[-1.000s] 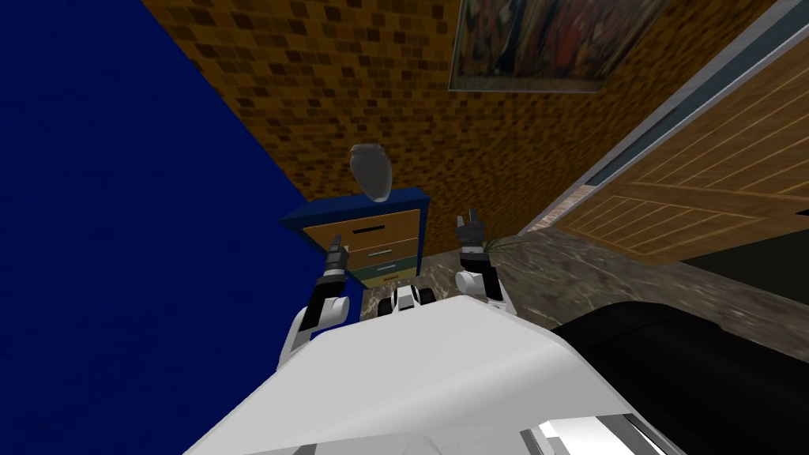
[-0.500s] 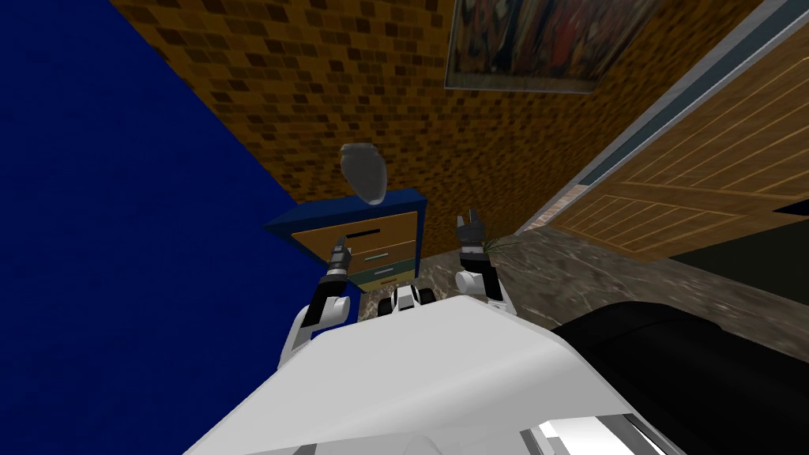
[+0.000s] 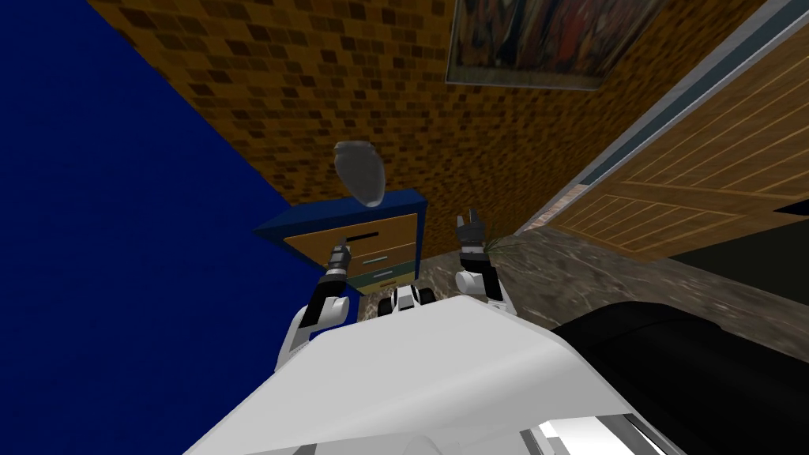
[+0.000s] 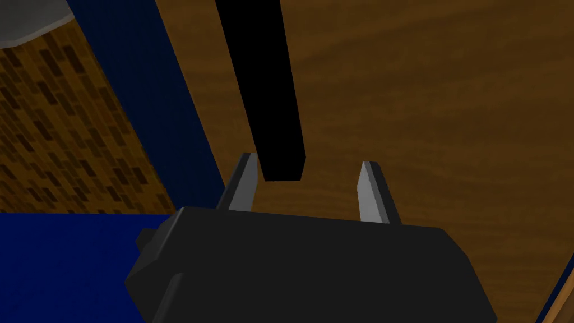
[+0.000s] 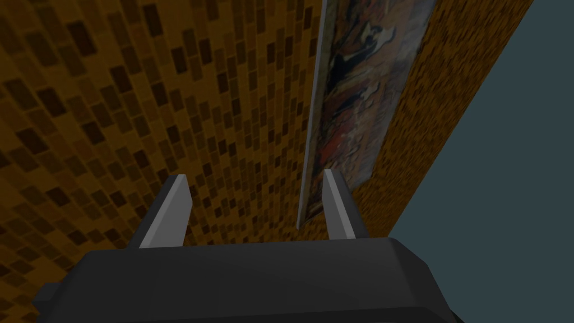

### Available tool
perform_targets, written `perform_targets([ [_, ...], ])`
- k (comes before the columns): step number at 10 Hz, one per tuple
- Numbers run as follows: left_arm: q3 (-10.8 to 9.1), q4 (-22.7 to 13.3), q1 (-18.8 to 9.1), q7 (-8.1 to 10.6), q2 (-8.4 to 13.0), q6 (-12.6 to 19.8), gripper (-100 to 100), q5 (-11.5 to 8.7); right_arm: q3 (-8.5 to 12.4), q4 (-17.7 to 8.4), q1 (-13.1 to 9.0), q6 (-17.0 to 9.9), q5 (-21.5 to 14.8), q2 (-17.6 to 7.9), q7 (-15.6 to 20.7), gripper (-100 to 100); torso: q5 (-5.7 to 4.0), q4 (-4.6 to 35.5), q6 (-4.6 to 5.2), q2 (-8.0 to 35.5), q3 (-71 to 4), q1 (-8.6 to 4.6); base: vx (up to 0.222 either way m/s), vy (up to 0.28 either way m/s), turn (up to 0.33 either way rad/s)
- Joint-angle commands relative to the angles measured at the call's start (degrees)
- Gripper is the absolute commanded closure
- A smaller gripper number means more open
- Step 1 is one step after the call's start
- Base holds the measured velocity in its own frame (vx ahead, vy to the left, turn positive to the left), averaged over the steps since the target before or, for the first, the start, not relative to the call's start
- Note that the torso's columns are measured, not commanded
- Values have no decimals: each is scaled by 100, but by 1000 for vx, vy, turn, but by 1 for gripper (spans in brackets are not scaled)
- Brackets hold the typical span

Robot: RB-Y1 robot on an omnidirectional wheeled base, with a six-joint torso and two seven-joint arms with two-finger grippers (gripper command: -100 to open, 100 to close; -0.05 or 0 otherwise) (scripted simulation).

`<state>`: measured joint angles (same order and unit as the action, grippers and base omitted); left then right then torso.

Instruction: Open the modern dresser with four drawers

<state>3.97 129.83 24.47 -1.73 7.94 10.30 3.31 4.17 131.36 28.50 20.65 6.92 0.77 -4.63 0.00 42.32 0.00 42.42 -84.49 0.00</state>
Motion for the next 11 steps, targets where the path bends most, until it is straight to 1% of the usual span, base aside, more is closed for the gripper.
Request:
perform_targets([
  [1,40,131,97,1,29,15,100,-6,0,0,-2,0,0,0,0,0,-1,10,-1,40,23,-4,-196,2,26],
  [3,73,237,175,2,52,28,100,-11,-1,-1,-3,-1,0,1,0,0,-2,5,1,14,11,-8,-190,-20,18],
  [4,58,206,154,5,52,24,100,-14,-1,-1,-3,-1,0,1,0,0,-1,-2,0,-9,-5,-2,-91,-3,3],
  [5,54,308,185,9,63,160,-100,-19,-1,0,-2,0,0,0,0,0,1,-13,0,-50,-29,4,73,-18,-39],
  [7,49,382,204,11,71,267,-100,-23,0,1,2,0,0,0,0,0,0,-26,-1,-86,-55,0,162,-17,-22],
  [9,42,495,233,14,82,433,-100,-28,0,1,3,1,0,0,0,0,0,-7,0,-23,-14,2,175,3,-27],
  [10,47,458,222,11,75,370,-100,-24,1,1,2,0,0,0,0,0,2,0,0,-3,-1,8,79,9,-4],
  [11,40,639,267,13,80,521,-100,-23,0,0,1,0,0,0,0,0,1,7,0,26,16,4,125,8,-27],
])
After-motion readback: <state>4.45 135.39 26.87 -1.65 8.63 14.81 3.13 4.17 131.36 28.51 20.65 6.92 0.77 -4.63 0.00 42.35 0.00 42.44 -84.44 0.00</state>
